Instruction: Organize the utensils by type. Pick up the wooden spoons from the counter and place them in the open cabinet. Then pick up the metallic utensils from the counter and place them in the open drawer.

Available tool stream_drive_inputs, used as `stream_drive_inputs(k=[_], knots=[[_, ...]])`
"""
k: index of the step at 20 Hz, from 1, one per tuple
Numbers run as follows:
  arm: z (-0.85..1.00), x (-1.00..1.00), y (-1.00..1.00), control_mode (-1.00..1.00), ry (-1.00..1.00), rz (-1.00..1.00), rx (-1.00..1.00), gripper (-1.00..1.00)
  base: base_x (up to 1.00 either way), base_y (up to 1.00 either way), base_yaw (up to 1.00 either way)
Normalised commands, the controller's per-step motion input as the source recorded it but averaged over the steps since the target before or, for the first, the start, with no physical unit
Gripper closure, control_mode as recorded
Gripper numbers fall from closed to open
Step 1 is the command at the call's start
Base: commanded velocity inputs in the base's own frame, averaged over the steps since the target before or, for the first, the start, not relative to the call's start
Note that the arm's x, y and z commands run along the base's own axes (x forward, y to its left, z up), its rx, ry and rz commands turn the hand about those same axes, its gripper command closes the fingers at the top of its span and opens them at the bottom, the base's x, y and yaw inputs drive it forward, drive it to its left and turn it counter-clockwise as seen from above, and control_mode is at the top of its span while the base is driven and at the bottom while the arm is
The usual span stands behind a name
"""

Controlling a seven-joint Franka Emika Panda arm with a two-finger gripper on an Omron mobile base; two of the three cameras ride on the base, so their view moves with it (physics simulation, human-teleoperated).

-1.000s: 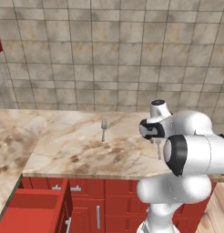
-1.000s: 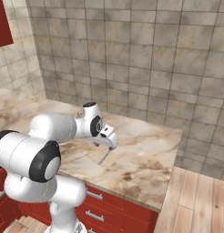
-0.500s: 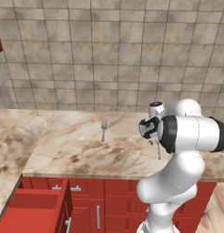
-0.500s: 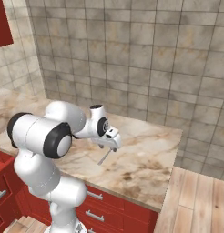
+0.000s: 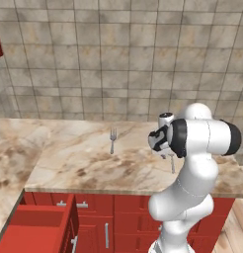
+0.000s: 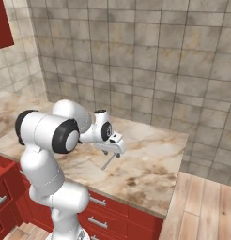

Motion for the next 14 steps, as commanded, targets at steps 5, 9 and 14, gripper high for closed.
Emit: stream_drive_inputs(k=[5, 9, 14], knots=[[-0.26, 0.11, 0.00, -1.00, 0.00, 0.00, 0.00, -1.00, 0.00, 0.00, 0.00], [-0.27, 0.06, -0.05, -1.00, 0.00, 0.00, 0.00, -1.00, 0.00, 0.00, 0.00], [-0.32, -0.02, -0.12, -1.00, 0.00, 0.00, 0.00, -1.00, 0.00, 0.00, 0.00]])
